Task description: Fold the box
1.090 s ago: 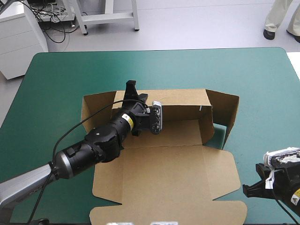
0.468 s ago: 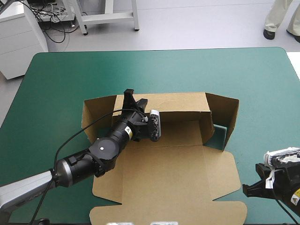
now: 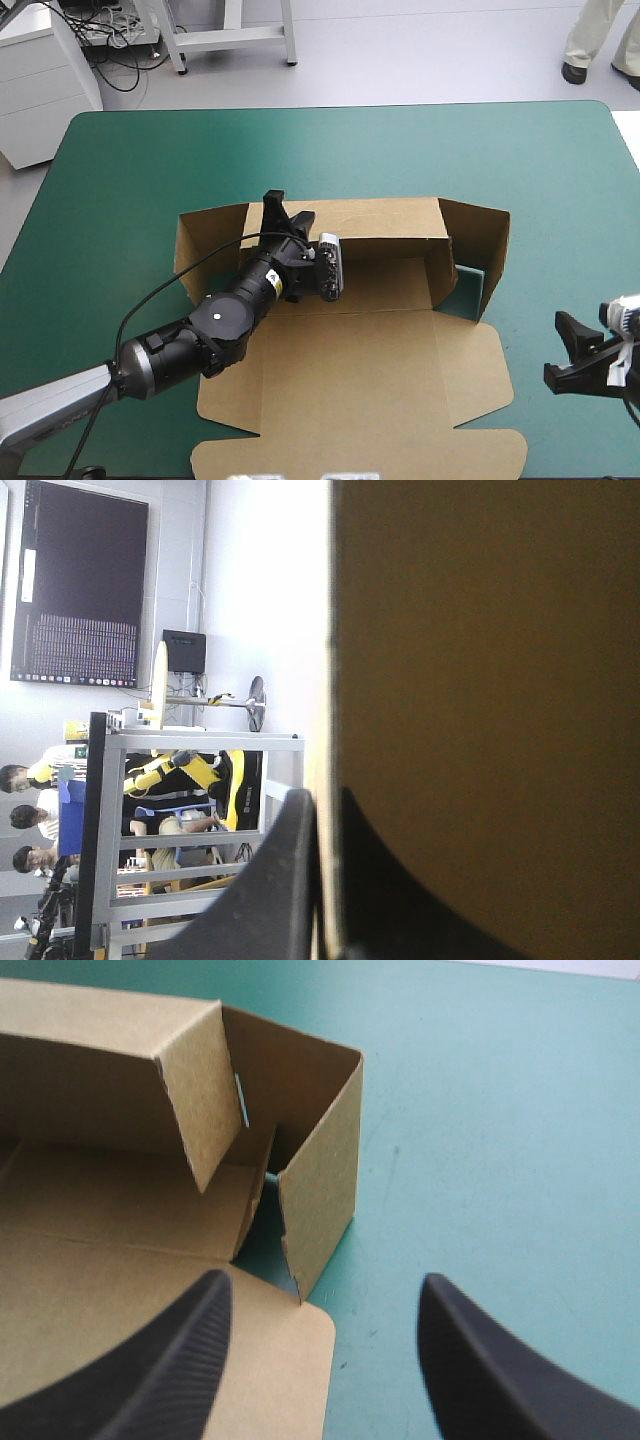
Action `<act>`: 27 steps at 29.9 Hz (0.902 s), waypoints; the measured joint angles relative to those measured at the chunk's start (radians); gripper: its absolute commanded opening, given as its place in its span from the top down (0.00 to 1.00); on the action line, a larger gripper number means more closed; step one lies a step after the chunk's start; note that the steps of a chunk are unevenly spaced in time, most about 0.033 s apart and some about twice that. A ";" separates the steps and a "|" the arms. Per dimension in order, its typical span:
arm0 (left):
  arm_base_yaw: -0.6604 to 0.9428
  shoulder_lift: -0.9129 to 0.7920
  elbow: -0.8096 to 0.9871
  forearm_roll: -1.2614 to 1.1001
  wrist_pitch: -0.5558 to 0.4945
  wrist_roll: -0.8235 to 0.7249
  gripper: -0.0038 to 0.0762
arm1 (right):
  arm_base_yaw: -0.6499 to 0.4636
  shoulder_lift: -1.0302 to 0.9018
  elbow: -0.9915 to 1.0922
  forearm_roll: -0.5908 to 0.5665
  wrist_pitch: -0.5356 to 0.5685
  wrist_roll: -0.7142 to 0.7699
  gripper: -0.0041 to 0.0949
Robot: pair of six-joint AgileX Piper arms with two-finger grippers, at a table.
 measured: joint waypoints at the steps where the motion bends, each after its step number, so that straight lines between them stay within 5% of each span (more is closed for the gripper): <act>1: 0.000 0.000 0.000 -0.003 0.000 -0.001 0.99 | 0.000 0.019 -0.028 0.000 0.000 0.002 0.23; 12: 0.000 0.000 0.000 -0.006 0.001 -0.018 0.99 | 0.000 0.360 -0.310 -0.103 -0.001 0.054 0.23; 27: 0.000 0.000 0.000 -0.007 0.001 -0.031 0.99 | -0.037 0.850 -0.574 -0.061 -0.010 0.092 0.23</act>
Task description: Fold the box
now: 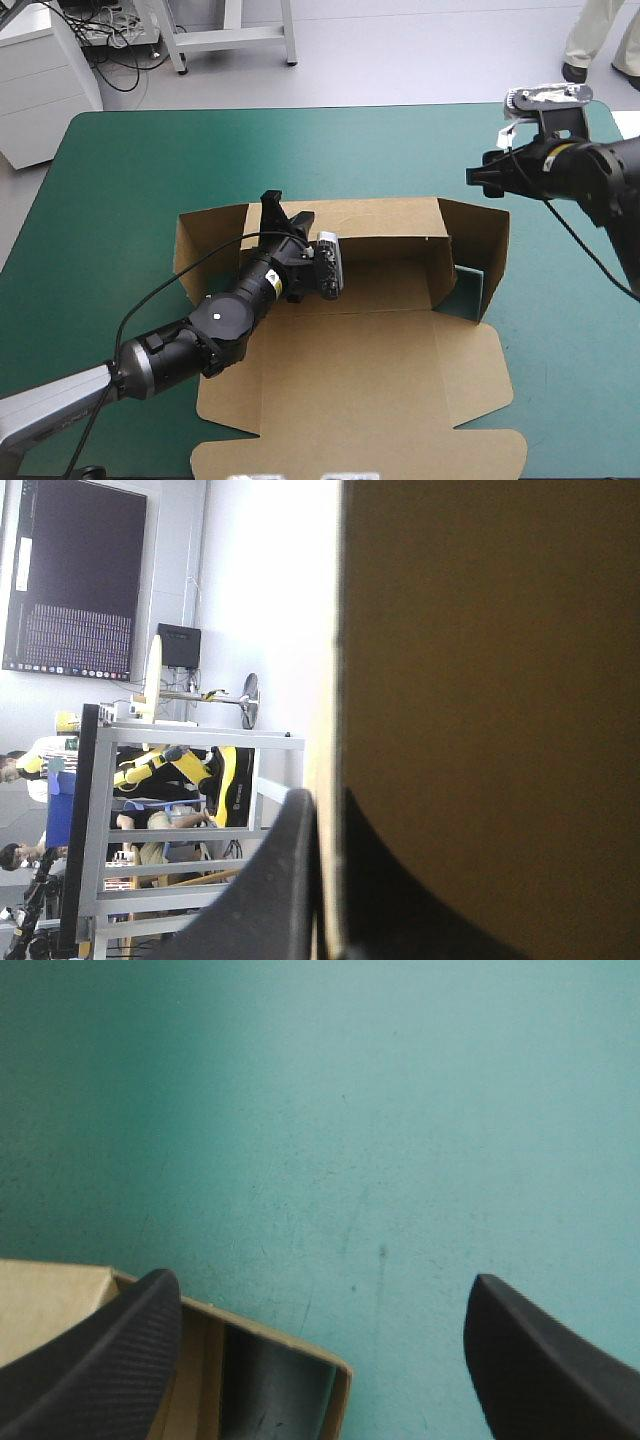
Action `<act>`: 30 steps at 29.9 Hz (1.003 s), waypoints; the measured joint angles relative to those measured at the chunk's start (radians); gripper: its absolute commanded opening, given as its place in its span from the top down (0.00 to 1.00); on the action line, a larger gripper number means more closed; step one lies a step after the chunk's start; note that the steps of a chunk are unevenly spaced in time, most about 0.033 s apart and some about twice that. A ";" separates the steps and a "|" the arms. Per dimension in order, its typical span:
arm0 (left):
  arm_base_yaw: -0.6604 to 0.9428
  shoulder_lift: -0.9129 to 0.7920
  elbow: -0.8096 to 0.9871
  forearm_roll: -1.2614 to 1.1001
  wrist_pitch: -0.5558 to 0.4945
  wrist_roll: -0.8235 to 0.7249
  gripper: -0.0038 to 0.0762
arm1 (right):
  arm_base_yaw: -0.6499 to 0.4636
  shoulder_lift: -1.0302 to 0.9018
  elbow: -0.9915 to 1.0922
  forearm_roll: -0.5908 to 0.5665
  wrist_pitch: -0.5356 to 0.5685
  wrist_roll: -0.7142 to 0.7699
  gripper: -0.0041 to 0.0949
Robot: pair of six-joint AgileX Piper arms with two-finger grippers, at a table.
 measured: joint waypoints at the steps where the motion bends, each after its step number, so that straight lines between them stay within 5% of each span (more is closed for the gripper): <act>1: 0.000 0.000 0.000 0.000 0.000 -0.003 0.99 | -0.026 0.032 -0.019 0.031 -0.001 -0.012 0.23; 8: 0.000 0.000 0.000 0.000 0.004 -0.010 0.99 | -0.182 0.225 -0.131 0.258 0.079 -0.134 0.23; 30: 0.000 -0.001 0.000 0.000 0.029 -0.014 0.99 | -0.214 0.395 -0.139 0.411 0.187 -0.272 0.23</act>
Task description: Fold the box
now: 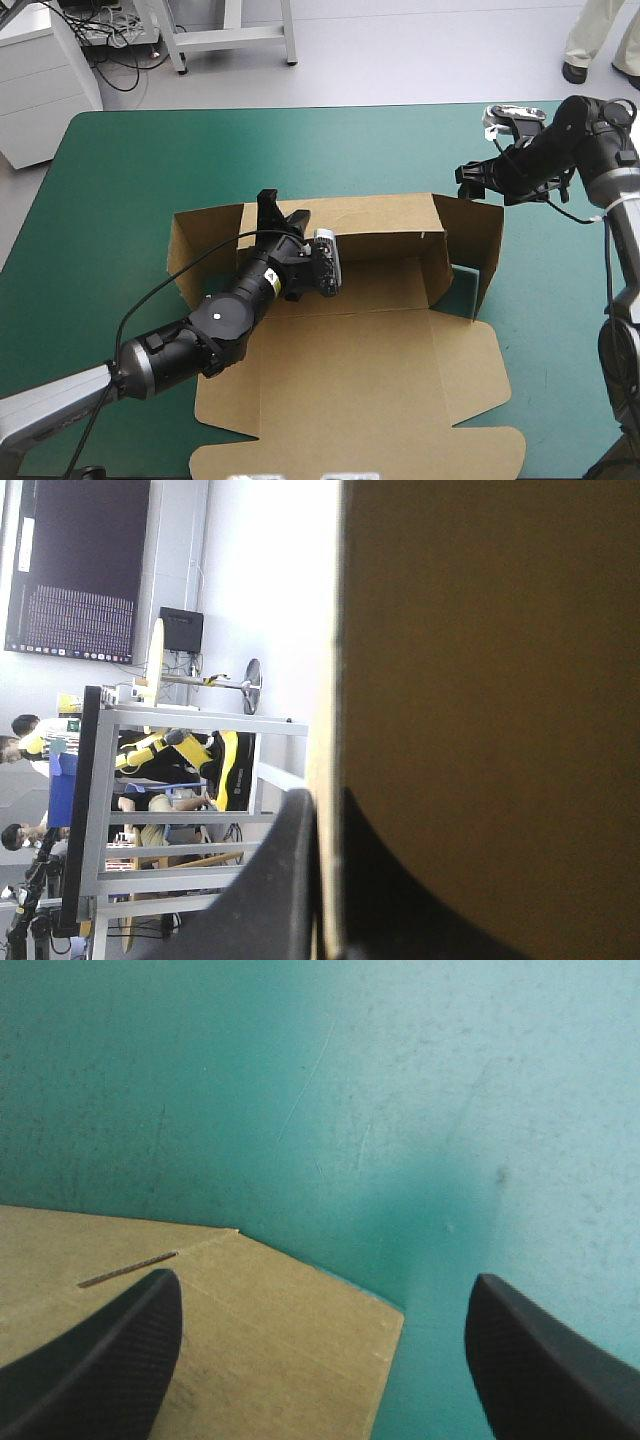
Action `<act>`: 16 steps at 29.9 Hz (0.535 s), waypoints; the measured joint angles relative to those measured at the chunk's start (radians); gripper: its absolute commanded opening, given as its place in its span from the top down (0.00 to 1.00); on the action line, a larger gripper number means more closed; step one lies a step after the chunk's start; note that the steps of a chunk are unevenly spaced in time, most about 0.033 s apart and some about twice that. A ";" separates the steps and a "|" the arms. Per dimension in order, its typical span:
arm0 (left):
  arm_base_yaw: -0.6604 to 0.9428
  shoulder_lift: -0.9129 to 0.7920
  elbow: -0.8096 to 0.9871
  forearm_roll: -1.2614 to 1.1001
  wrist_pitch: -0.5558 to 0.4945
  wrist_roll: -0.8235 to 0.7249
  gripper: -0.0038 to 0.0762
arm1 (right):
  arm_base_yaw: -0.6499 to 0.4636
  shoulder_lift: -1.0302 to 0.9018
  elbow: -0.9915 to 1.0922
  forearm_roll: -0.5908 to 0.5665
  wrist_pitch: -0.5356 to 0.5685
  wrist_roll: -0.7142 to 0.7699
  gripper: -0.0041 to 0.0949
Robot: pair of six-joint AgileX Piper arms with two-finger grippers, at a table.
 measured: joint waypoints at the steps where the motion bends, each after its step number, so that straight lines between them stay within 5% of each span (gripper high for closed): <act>1: 0.000 0.000 0.000 0.000 0.001 0.000 0.99 | 0.000 -0.005 0.009 0.002 0.000 -0.005 0.23; 16: 0.000 0.000 0.000 -0.002 0.002 0.000 0.99 | 0.000 -0.187 0.279 0.068 -0.007 -0.212 0.26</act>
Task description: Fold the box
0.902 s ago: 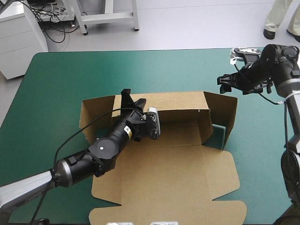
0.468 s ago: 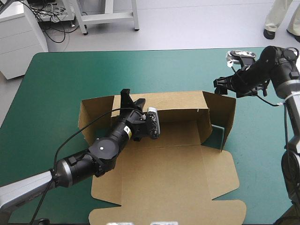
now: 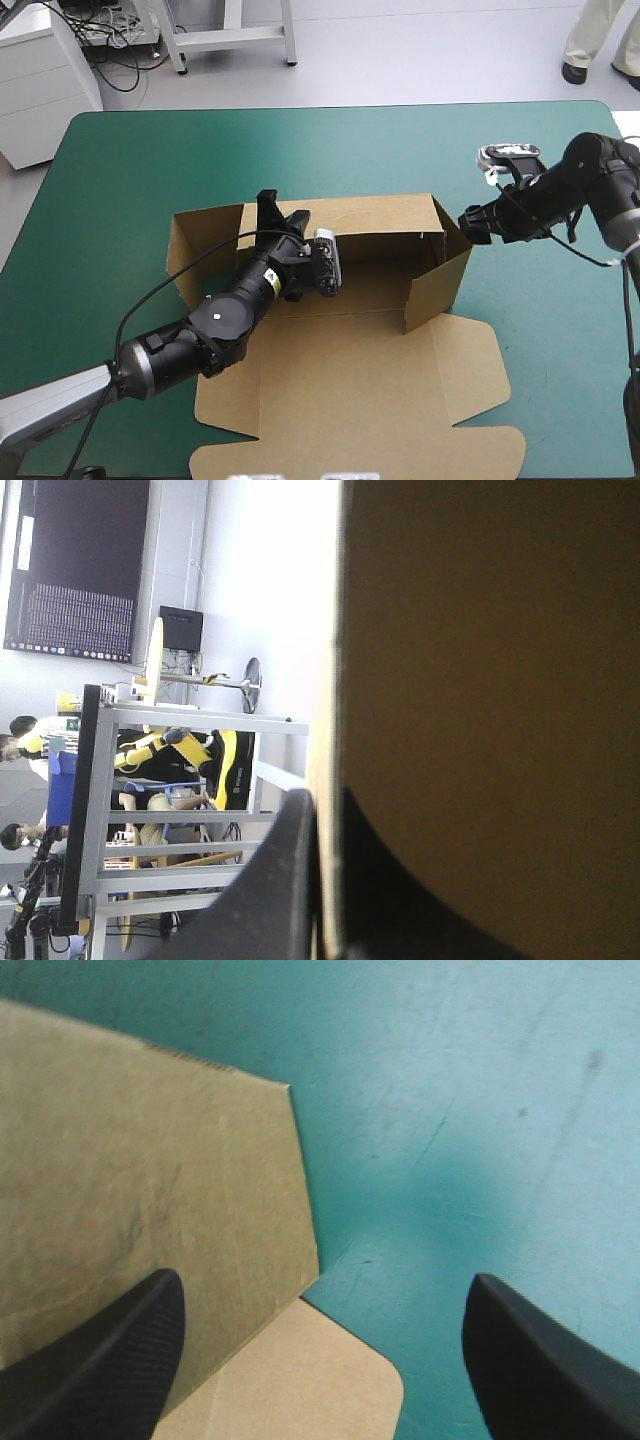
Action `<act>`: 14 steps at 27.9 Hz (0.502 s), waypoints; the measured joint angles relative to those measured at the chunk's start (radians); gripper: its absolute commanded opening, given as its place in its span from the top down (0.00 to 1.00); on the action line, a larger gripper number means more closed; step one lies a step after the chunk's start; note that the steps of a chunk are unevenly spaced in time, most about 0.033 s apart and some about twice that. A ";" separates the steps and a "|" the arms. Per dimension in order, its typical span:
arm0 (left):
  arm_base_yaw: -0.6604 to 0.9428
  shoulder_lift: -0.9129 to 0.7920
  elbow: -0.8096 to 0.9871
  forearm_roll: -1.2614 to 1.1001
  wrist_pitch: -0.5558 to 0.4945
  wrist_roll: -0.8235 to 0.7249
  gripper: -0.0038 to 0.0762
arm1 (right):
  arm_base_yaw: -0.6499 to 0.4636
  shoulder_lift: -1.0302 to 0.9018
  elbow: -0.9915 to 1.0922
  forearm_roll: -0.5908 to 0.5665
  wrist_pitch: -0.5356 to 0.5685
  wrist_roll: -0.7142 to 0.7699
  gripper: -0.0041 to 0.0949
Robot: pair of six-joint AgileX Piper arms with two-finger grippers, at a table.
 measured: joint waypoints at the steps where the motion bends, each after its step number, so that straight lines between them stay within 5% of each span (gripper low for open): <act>1: 0.000 0.000 0.000 0.000 0.000 0.000 0.99 | 0.000 -0.018 0.024 0.018 -0.010 -0.028 0.26; 14: 0.000 0.000 0.000 0.000 0.003 0.000 0.99 | 0.000 -0.188 0.248 0.194 -0.140 -0.307 0.26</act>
